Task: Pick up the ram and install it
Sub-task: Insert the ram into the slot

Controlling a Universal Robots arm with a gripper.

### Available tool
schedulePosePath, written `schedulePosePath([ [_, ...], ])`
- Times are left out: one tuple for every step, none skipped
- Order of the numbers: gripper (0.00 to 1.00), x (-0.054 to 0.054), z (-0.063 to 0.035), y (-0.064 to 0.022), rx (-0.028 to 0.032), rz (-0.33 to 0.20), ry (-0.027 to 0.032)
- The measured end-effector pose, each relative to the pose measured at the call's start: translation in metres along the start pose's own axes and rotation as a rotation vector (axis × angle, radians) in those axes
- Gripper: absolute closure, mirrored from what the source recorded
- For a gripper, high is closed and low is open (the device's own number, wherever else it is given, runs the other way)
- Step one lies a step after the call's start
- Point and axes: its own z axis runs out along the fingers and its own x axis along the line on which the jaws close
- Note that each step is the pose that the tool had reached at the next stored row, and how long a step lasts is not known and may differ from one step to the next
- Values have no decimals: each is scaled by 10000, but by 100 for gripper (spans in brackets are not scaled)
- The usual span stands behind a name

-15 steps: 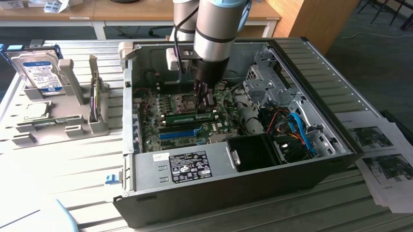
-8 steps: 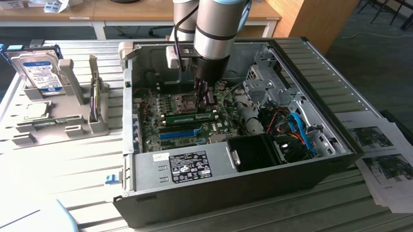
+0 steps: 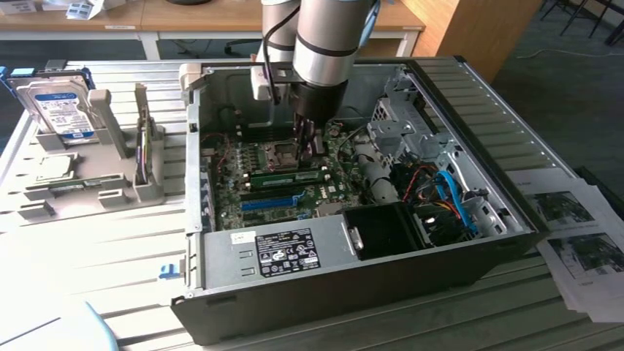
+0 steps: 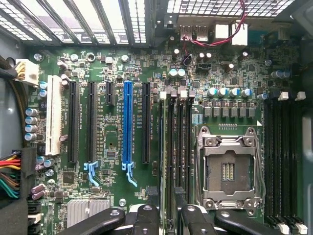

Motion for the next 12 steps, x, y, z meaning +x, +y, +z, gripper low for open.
schedulePosePath([
  [76,0,-6,0,0,0,0],
  [76,0,-13,1,0,0,0],
  [76,-1,-18,1,0,0,0],
  [76,-1,-23,1,0,0,0],
  [76,-1,-29,1,0,0,0],
  [76,-1,-34,1,0,0,1],
  [76,-1,-40,2,-1,1,1],
  [76,-1,-44,2,0,0,0],
  [76,-2,-49,2,0,0,0],
  [76,-2,-54,2,0,0,0],
  [76,-2,-58,2,0,0,-1],
  [76,-2,-60,2,1,0,-3],
])
